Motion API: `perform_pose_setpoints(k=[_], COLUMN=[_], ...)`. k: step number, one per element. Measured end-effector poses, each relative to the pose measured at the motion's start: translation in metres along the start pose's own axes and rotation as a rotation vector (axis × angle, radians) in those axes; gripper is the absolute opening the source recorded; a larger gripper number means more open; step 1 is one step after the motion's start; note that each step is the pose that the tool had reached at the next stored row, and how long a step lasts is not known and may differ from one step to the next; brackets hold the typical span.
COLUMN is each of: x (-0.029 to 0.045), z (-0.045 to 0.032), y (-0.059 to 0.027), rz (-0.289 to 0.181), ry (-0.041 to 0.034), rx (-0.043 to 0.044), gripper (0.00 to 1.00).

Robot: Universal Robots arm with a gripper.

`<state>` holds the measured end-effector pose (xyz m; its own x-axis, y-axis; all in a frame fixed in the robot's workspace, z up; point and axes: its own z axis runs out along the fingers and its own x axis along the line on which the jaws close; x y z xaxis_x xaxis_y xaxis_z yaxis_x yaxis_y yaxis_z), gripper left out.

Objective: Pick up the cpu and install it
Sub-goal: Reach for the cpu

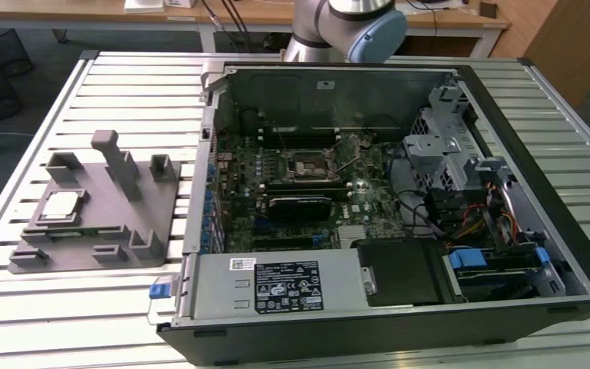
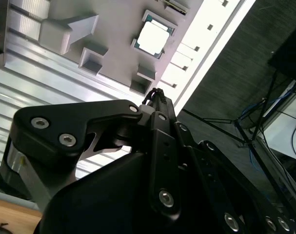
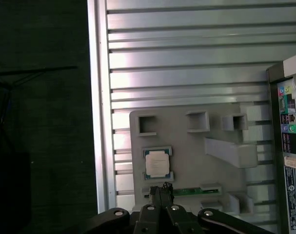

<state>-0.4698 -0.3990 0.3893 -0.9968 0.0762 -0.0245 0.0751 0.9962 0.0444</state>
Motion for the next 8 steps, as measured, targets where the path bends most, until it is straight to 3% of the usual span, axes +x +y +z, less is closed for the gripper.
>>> perform_pose_setpoints(k=[8], x=[0.0105], z=[-0.0002], y=[-0.0008], rz=[0.000], ry=[0.0000], rx=[0.0000], gripper=[0.11])
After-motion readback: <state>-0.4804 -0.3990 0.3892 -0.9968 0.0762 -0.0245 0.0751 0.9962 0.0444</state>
